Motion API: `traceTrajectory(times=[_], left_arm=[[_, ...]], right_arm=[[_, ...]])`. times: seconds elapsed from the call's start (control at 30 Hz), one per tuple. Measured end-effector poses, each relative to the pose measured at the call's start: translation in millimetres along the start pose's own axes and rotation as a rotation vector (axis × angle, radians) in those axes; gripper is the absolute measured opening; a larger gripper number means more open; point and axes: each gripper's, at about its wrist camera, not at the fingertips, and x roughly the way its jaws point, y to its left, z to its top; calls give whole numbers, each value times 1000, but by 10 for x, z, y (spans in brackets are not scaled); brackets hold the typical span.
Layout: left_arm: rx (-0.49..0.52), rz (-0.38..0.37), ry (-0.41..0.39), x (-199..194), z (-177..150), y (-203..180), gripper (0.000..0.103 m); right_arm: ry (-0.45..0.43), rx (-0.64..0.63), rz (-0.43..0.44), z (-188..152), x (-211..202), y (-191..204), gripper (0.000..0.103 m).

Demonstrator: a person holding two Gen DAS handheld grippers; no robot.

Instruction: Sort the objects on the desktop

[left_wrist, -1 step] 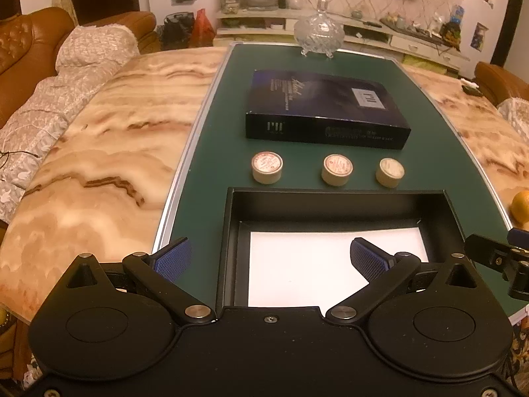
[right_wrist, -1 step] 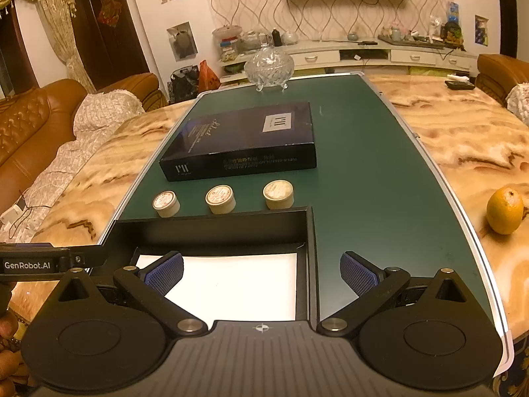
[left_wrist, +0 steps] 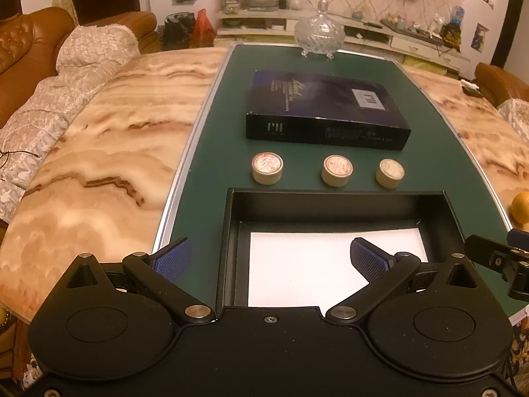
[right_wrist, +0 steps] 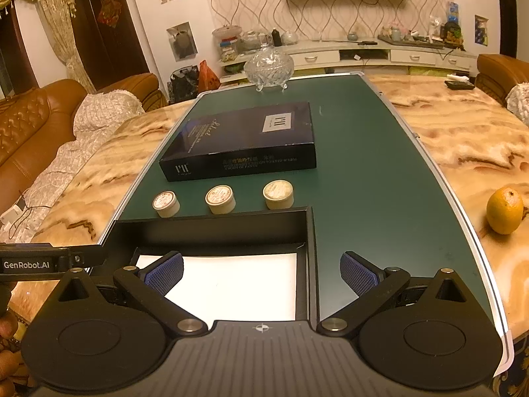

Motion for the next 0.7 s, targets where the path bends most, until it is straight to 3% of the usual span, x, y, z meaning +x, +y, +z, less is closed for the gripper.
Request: traceTrajectory(times=[0.4, 0.7], left_arm=[[4, 16, -24, -74, -48, -8, 103], [-18, 18, -27, -133, -83, -8, 103]], right_arm=[[-3, 6, 6, -22, -41, -60, 103], [5, -32, -42, -39, -53, 80, 103]])
